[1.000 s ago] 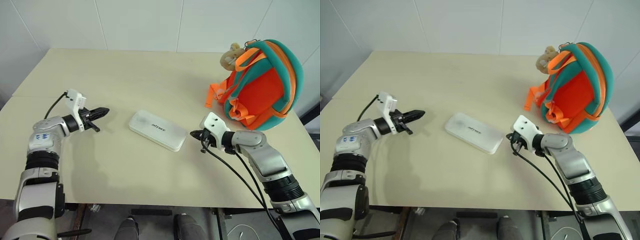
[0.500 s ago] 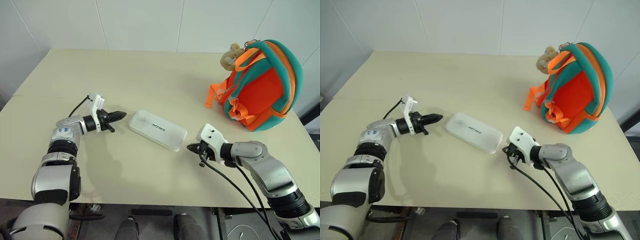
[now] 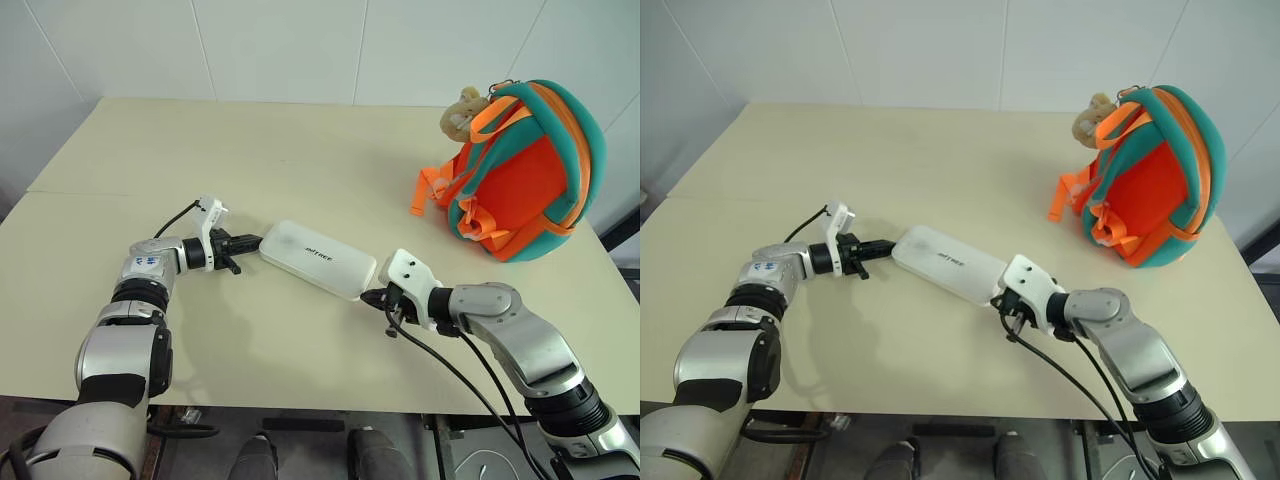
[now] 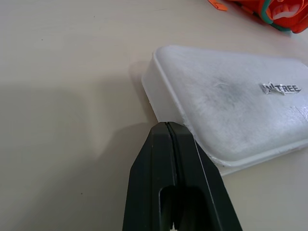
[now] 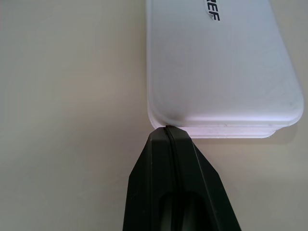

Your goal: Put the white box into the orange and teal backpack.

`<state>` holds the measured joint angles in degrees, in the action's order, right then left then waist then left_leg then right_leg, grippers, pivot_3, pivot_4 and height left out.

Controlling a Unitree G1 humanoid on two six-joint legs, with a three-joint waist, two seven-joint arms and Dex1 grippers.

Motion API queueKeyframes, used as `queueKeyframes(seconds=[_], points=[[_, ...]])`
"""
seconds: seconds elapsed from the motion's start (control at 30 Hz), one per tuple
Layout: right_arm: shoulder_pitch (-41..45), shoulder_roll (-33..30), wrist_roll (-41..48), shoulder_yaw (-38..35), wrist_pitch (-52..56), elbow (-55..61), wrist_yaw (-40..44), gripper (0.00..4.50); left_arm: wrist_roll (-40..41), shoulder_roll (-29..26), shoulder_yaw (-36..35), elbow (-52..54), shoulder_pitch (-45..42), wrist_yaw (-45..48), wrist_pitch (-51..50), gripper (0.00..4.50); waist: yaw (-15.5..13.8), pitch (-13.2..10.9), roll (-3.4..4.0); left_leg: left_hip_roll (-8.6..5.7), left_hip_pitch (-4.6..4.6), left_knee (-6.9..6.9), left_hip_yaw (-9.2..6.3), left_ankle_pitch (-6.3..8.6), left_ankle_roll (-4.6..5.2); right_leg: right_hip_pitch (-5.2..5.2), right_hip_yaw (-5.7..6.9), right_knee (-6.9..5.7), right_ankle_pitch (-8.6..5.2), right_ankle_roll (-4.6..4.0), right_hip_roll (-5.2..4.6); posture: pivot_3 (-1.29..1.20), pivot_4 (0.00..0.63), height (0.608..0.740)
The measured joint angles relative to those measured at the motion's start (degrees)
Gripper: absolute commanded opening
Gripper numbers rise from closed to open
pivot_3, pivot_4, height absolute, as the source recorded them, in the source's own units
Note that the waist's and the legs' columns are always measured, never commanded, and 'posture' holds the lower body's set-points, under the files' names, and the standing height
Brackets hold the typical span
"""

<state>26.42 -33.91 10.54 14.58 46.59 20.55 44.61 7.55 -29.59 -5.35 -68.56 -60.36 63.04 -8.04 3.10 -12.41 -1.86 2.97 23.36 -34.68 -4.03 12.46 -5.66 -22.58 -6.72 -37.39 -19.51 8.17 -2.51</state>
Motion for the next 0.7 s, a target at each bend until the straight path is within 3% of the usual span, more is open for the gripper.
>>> queueKeyframes(seconds=[0.27,0.53,0.7], points=[[2.71,1.33,-0.25,0.86,-1.65,-1.94,0.17,0.0,-1.02,0.13,3.22,4.26,0.64,8.62,-1.33,0.01,-0.09,0.0,0.0,-0.01,0.01,0.01,-0.01,0.0,0.0,0.0,0.01,0.01,0.0,0.01,-0.01,0.0,0.15,0.74],[3.56,-2.13,0.31,0.49,-2.99,-2.81,3.25,0.0,-0.99,-1.13,4.18,12.82,3.53,10.33,-4.91,0.01,-0.08,0.0,0.0,0.0,0.01,0.0,-0.02,0.0,0.0,0.0,0.01,-0.01,0.0,0.0,-0.01,0.0,0.15,0.74],[3.53,-7.11,0.73,-5.03,-5.81,-5.51,4.53,0.0,-0.99,-2.9,3.99,14.15,4.96,9.17,-5.23,0.01,-0.1,0.0,0.0,0.0,0.01,0.01,-0.02,0.0,0.01,0.0,0.01,0.01,0.0,0.0,-0.01,0.0,0.15,0.74]])
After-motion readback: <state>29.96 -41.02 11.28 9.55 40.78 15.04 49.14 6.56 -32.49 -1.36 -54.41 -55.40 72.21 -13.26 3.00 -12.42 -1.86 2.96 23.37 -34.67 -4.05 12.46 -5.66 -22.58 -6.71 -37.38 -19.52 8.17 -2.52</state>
